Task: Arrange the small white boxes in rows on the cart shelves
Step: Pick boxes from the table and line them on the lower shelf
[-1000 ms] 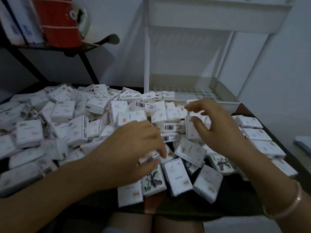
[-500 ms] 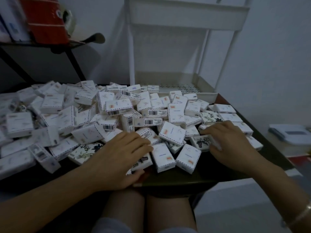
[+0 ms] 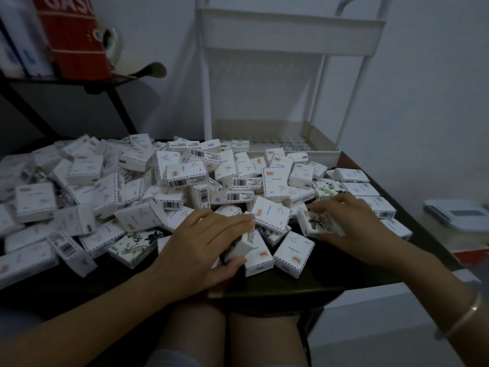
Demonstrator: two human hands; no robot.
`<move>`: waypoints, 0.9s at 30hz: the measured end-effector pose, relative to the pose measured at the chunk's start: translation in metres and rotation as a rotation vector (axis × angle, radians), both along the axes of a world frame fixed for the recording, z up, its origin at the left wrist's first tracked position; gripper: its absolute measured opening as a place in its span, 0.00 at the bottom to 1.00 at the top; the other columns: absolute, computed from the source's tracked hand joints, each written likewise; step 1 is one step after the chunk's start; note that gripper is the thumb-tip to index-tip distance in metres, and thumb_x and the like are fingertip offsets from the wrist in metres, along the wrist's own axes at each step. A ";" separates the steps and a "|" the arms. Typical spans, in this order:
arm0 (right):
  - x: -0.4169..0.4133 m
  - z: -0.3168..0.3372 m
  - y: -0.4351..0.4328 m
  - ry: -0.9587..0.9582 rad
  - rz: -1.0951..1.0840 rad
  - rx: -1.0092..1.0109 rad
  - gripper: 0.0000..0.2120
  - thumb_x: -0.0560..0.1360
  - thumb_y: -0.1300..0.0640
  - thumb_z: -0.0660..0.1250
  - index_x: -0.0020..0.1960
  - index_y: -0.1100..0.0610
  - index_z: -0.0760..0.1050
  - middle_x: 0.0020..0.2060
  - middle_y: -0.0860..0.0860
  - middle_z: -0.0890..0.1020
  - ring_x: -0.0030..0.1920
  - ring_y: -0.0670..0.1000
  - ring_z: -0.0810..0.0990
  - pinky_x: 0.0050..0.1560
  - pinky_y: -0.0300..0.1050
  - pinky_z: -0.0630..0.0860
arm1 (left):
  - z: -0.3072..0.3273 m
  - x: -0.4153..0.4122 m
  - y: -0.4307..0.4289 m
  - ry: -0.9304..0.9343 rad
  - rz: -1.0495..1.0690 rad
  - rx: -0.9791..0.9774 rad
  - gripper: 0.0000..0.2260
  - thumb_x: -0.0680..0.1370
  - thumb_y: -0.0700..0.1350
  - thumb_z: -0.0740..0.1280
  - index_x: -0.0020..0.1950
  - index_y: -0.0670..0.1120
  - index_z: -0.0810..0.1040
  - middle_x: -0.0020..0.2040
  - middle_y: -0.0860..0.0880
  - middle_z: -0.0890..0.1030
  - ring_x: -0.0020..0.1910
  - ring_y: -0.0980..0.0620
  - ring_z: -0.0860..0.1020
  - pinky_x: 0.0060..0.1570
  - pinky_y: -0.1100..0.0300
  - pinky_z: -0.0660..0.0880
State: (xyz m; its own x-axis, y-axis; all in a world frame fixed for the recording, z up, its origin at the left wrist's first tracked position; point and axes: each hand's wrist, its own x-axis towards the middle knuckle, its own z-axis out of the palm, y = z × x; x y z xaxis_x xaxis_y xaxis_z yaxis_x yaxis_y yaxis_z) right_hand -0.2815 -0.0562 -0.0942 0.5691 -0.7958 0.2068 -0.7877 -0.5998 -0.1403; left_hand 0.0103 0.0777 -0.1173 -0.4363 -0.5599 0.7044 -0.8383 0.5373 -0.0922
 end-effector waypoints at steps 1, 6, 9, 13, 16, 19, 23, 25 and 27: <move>-0.001 0.000 0.000 -0.068 0.013 0.027 0.28 0.69 0.41 0.72 0.66 0.33 0.65 0.63 0.44 0.68 0.61 0.47 0.66 0.58 0.41 0.63 | 0.000 -0.003 -0.002 0.015 0.003 -0.007 0.19 0.78 0.51 0.67 0.66 0.44 0.77 0.69 0.51 0.74 0.59 0.53 0.78 0.59 0.53 0.71; 0.010 -0.003 0.006 -0.361 0.046 0.067 0.27 0.71 0.46 0.73 0.66 0.37 0.67 0.63 0.42 0.70 0.65 0.45 0.67 0.63 0.44 0.67 | -0.001 -0.025 -0.011 0.100 -0.010 -0.024 0.21 0.80 0.53 0.64 0.69 0.44 0.71 0.71 0.50 0.72 0.63 0.54 0.76 0.59 0.55 0.71; 0.019 -0.003 0.011 -0.460 0.030 -0.004 0.28 0.70 0.50 0.75 0.67 0.45 0.70 0.59 0.41 0.72 0.63 0.45 0.69 0.60 0.40 0.66 | -0.003 -0.030 -0.016 0.137 -0.001 0.011 0.21 0.81 0.51 0.63 0.72 0.44 0.68 0.73 0.50 0.69 0.66 0.55 0.74 0.61 0.55 0.72; 0.024 0.002 0.012 -0.539 0.035 -0.069 0.28 0.68 0.49 0.76 0.65 0.50 0.72 0.58 0.42 0.73 0.59 0.42 0.70 0.59 0.41 0.69 | 0.002 -0.025 -0.015 0.163 0.015 0.011 0.21 0.81 0.48 0.62 0.74 0.45 0.65 0.75 0.52 0.66 0.64 0.59 0.73 0.65 0.57 0.68; 0.028 0.005 0.008 -0.592 0.042 -0.040 0.28 0.69 0.49 0.75 0.66 0.49 0.71 0.58 0.41 0.70 0.57 0.37 0.69 0.55 0.35 0.69 | 0.008 -0.025 -0.014 0.189 0.010 -0.001 0.21 0.82 0.47 0.60 0.74 0.45 0.64 0.73 0.55 0.68 0.58 0.64 0.71 0.65 0.58 0.66; 0.034 0.011 0.002 -0.632 0.037 0.023 0.28 0.69 0.42 0.71 0.67 0.44 0.70 0.59 0.41 0.68 0.56 0.34 0.68 0.51 0.25 0.68 | 0.016 -0.026 -0.016 0.317 -0.009 0.031 0.20 0.83 0.45 0.57 0.75 0.44 0.64 0.62 0.62 0.71 0.56 0.66 0.69 0.60 0.65 0.67; 0.043 0.024 -0.005 -0.853 0.102 0.386 0.20 0.71 0.50 0.72 0.59 0.36 0.73 0.64 0.50 0.70 0.44 0.47 0.84 0.42 0.41 0.81 | 0.034 -0.022 -0.024 0.440 -0.009 0.096 0.20 0.82 0.42 0.58 0.74 0.49 0.66 0.53 0.58 0.74 0.52 0.65 0.72 0.53 0.76 0.66; 0.048 0.030 -0.009 -0.940 0.133 0.529 0.19 0.73 0.57 0.73 0.57 0.37 0.75 0.66 0.54 0.72 0.42 0.53 0.86 0.41 0.46 0.82 | 0.043 -0.017 -0.033 0.540 0.023 0.174 0.19 0.83 0.46 0.57 0.74 0.53 0.66 0.44 0.63 0.73 0.43 0.65 0.74 0.44 0.73 0.68; 0.054 0.039 -0.013 -1.040 0.149 0.577 0.18 0.73 0.60 0.72 0.56 0.41 0.77 0.66 0.54 0.72 0.46 0.53 0.85 0.45 0.49 0.82 | 0.052 -0.011 -0.046 0.629 0.030 0.239 0.18 0.83 0.48 0.56 0.73 0.56 0.67 0.39 0.61 0.73 0.36 0.63 0.74 0.34 0.71 0.67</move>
